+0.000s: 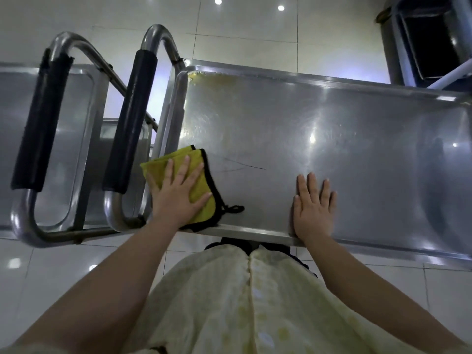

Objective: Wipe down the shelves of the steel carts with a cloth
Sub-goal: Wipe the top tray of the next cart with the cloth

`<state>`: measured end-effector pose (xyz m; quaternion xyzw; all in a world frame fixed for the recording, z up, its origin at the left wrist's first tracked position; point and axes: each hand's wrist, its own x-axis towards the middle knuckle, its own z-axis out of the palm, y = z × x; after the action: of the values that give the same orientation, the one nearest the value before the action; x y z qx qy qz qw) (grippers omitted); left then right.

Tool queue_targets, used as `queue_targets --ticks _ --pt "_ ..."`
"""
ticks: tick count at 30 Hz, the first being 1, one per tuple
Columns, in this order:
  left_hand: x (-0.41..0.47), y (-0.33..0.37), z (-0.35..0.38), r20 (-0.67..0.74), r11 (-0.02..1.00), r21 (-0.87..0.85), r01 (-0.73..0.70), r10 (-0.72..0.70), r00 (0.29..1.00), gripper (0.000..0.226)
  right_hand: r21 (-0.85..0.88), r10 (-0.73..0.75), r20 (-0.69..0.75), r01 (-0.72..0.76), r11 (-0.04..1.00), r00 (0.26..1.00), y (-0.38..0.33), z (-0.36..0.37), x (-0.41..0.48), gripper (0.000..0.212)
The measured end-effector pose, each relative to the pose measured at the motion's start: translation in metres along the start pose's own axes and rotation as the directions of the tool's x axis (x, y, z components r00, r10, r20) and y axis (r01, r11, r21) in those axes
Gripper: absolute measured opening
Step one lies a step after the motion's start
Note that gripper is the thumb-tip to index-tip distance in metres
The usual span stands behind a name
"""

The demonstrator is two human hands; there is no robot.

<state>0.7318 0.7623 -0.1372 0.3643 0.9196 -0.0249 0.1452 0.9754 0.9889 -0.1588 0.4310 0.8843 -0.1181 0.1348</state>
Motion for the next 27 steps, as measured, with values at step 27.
queue_targets --ticks 27 --pt "0.104 0.12 -0.027 0.064 0.986 0.034 -0.164 0.162 0.985 0.07 0.092 -0.048 -0.003 0.048 0.995 0.999 -0.056 -0.011 0.029 0.06"
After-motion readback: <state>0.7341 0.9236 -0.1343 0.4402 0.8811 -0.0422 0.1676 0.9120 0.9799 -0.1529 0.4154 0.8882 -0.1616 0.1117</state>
